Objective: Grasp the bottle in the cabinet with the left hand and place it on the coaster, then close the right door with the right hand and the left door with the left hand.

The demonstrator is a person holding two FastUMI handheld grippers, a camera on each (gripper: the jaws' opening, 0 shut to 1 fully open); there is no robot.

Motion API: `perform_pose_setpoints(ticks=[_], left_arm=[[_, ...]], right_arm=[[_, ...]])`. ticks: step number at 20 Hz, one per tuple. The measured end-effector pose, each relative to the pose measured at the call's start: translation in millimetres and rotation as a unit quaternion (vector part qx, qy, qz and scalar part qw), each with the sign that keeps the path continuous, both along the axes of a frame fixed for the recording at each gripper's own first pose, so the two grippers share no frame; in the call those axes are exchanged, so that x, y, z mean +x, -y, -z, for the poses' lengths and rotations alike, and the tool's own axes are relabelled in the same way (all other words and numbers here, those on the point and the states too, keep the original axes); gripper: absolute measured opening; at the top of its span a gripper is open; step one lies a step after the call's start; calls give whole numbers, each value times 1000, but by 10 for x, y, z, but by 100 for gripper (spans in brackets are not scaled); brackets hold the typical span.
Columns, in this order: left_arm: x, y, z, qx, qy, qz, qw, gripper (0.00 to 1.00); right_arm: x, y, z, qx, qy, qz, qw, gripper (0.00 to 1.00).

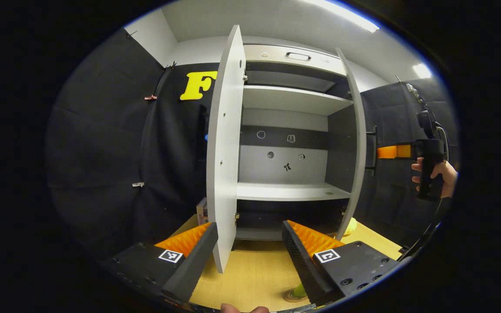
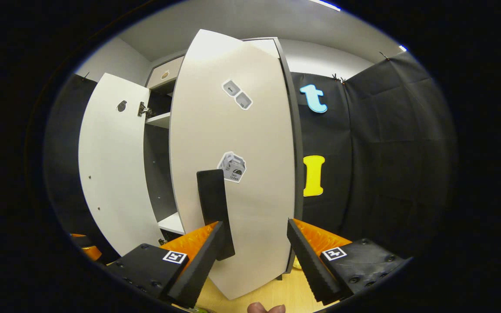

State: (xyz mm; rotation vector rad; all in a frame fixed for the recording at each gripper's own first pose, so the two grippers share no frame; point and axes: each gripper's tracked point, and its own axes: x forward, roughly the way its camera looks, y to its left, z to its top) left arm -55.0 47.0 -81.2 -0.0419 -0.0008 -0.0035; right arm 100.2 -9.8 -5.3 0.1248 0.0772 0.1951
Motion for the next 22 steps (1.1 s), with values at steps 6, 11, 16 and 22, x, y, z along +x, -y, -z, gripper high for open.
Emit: perform_pose_setpoints(ticks=[6, 11, 16, 22], left_arm=[[-29, -174, 32, 6, -2, -6, 1000, 94], [9, -267, 101, 1, -9, -10, 1000, 94], [66, -380, 145, 6, -16, -11, 1000, 95], [122, -621, 60, 9, -12, -17, 1000, 95]], right_arm=[[242, -344, 10, -13, 7, -2, 1000, 96], [382, -482, 34, -10, 7, 4, 1000, 96], [498, -573, 51, -16, 8, 15, 1000, 96], [490, -612, 57, -15, -2, 25, 1000, 96]])
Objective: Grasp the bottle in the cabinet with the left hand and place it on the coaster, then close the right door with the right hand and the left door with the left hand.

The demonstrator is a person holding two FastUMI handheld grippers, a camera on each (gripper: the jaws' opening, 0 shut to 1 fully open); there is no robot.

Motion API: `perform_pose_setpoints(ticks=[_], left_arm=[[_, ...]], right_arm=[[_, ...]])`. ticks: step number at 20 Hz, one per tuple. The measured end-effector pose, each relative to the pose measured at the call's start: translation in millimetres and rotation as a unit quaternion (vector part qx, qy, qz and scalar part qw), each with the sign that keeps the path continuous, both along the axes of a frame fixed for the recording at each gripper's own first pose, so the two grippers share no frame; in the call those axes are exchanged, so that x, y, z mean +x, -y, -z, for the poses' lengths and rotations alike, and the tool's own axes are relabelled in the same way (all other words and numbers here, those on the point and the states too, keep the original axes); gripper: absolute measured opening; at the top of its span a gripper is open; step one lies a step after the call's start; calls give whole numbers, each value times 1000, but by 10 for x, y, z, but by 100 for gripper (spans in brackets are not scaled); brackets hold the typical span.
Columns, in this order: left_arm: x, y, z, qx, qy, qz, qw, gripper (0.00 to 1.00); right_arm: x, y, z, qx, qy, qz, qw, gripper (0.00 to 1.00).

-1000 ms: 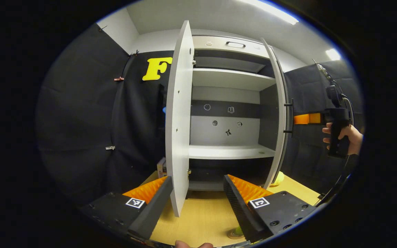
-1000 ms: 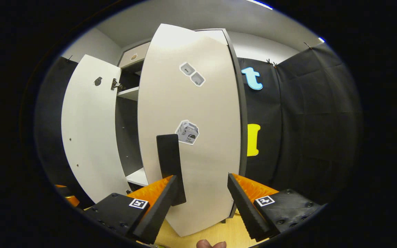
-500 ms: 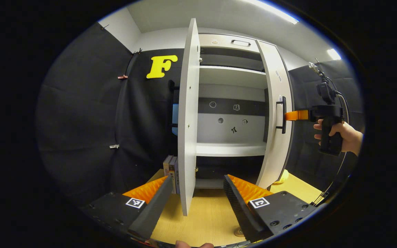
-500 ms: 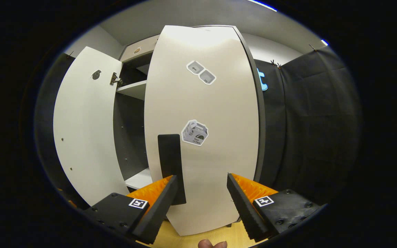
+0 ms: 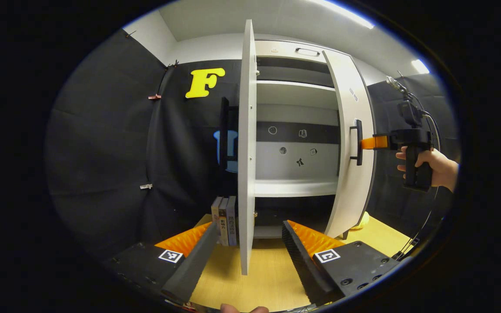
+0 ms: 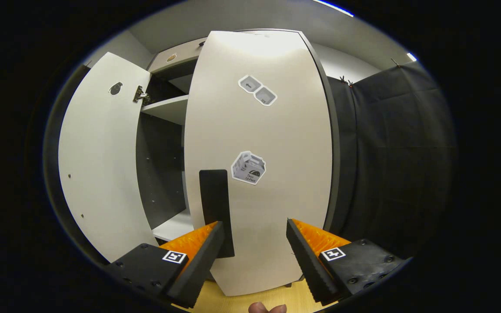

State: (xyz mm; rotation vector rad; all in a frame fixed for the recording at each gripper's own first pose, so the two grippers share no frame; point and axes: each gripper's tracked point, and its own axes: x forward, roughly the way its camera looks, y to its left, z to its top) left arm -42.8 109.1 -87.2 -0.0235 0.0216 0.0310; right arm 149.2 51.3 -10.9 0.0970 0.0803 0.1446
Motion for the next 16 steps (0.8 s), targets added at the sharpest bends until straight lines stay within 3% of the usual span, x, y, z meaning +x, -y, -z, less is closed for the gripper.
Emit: perform_pose_setpoints(ticks=[5, 9, 16], left_arm=[[-6, -526, -284, -10, 22, -41, 999, 94], [166, -1053, -507, 9, 23, -91, 996, 94], [747, -1215, -703, -19, 1, -93, 995, 94]], right_arm=[[-183, -22, -3, -15, 6, -2, 1000, 96], [-340, -36, -17, -44, 12, -6, 999, 96], [-508, 16, -46, -77, 21, -5, 997, 98]])
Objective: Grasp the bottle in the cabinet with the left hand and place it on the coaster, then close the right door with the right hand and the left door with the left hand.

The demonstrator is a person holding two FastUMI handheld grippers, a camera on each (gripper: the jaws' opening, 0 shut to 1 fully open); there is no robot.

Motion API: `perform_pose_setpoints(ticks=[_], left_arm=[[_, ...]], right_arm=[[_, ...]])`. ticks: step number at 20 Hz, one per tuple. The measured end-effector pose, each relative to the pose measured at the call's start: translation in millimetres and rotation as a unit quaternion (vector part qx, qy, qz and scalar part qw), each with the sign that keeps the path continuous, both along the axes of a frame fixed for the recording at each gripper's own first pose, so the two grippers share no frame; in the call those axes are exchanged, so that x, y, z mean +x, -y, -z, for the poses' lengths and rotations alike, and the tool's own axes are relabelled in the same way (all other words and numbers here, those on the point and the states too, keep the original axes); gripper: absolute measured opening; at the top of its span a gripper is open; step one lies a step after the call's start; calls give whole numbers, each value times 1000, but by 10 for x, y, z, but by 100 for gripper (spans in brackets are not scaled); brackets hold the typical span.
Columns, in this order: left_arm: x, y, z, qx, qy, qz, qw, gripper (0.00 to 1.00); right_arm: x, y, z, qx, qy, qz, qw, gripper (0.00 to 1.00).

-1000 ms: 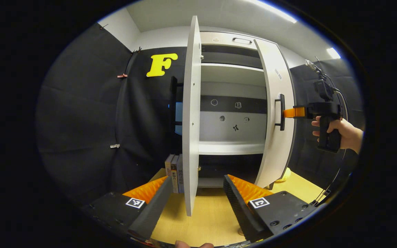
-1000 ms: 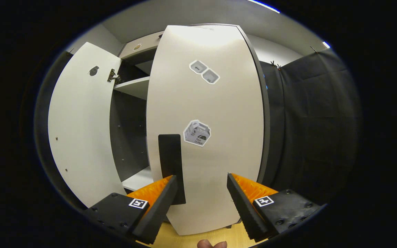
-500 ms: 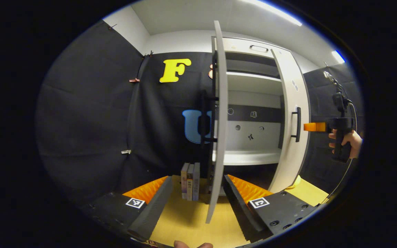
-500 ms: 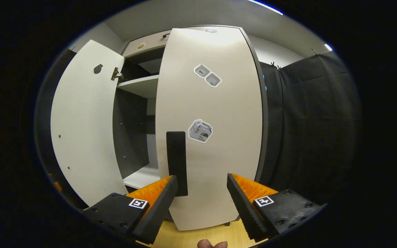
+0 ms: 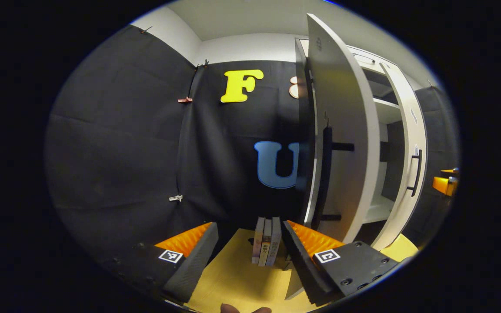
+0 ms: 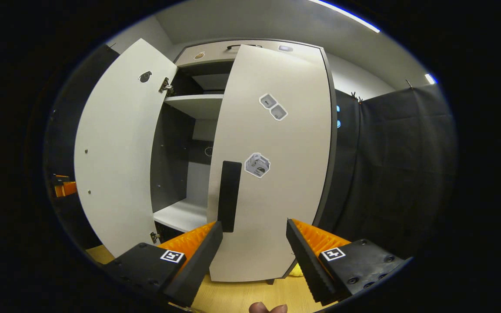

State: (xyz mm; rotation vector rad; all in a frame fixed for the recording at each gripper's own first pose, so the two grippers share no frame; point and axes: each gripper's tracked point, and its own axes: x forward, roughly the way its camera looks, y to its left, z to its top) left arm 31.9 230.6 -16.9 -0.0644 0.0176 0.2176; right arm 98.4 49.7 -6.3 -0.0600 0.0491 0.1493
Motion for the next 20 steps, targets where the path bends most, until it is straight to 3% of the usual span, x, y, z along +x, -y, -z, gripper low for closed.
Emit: perform_pose_setpoints(ticks=[7, 10, 18, 19, 20], left_arm=[[146, 167, -129, 22, 1, 12, 1000, 93], [102, 321, -102, 8, -4, 17, 1000, 93], [43, 997, -93, 10, -10, 56, 998, 93], [51, 1074, -99, 10, -11, 63, 998, 88], [60, 1152, -108, 10, -12, 68, 998, 93]], right_arm=[[-93, 209, 11, -4, -2, 16, 1000, 98], [-116, 289, 21, -2, -4, 22, 1000, 98], [-213, 436, 6, 10, -7, 26, 1000, 98], [-229, 463, 7, 9, -7, 27, 1000, 98], [-241, 493, 5, 9, -7, 28, 1000, 98]])
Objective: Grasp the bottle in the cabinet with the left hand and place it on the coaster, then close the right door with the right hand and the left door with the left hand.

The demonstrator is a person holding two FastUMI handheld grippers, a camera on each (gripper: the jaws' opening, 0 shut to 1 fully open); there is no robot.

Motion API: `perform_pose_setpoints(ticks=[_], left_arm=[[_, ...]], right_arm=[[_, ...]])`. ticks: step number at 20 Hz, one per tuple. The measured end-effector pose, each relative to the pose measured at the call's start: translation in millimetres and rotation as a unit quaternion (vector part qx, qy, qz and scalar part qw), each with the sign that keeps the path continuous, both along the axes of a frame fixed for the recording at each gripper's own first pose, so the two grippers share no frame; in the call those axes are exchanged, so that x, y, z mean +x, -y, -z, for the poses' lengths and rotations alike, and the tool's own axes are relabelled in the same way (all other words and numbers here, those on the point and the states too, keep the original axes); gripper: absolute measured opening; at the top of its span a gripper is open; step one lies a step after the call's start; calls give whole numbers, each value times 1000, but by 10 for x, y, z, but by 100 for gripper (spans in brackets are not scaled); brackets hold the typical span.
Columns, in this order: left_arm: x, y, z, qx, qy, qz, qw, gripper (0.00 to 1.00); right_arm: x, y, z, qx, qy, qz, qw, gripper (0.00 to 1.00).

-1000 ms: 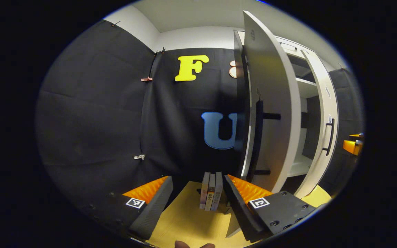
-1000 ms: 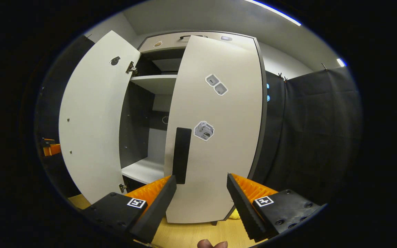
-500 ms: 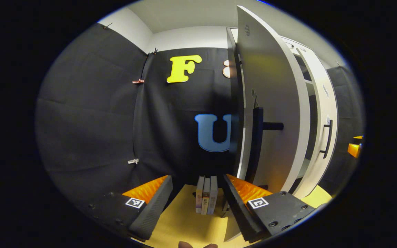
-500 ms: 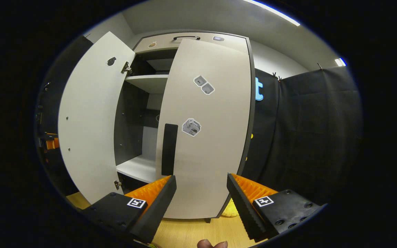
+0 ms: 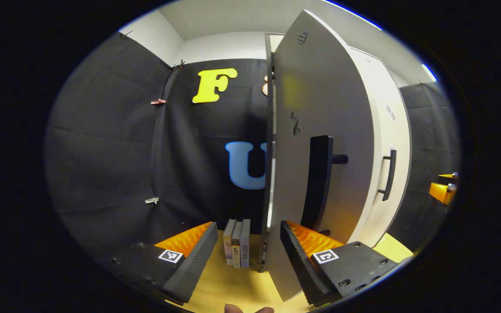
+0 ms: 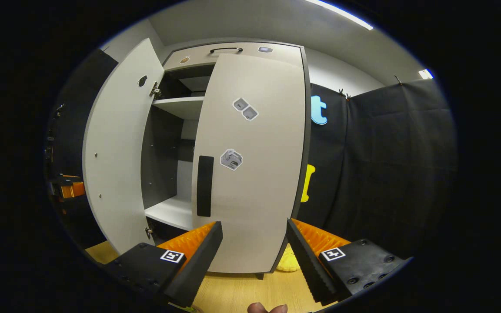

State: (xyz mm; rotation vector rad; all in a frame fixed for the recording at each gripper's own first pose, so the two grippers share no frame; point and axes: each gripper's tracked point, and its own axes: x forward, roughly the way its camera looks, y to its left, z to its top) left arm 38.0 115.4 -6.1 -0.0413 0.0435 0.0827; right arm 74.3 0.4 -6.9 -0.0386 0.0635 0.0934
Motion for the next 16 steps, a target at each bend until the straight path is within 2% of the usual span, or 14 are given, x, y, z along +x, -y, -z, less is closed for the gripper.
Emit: perform_pose_setpoints(ticks=[1, 2, 5, 6, 9, 10, 16], left_arm=[[15, 70, 9, 0, -1, 5, 1000, 89], [31, 128, 7, 0, -2, 8, 1000, 93], [51, 261, 4, -3, -3, 14, 1000, 89], [76, 308, -7, -5, -3, 16, 1000, 93], [139, 504, 19, -10, -7, 24, 1000, 90], [165, 565, 19, -10, -7, 26, 1000, 94], [361, 1025, 24, 4, -10, 61, 998, 95]], right_arm=[[-14, 29, -2, 1, 0, 1, 1000, 98], [-27, 55, -2, 2, -1, 2, 1000, 98], [-32, 134, 16, 4, -5, 5, 1000, 98], [-36, 151, 18, 4, -5, 5, 1000, 98], [-40, 166, 21, 6, -6, 4, 1000, 98], [-42, 172, 23, 6, -6, 3, 1000, 98], [-17, 270, 34, 8, -5, 9, 1000, 98]])
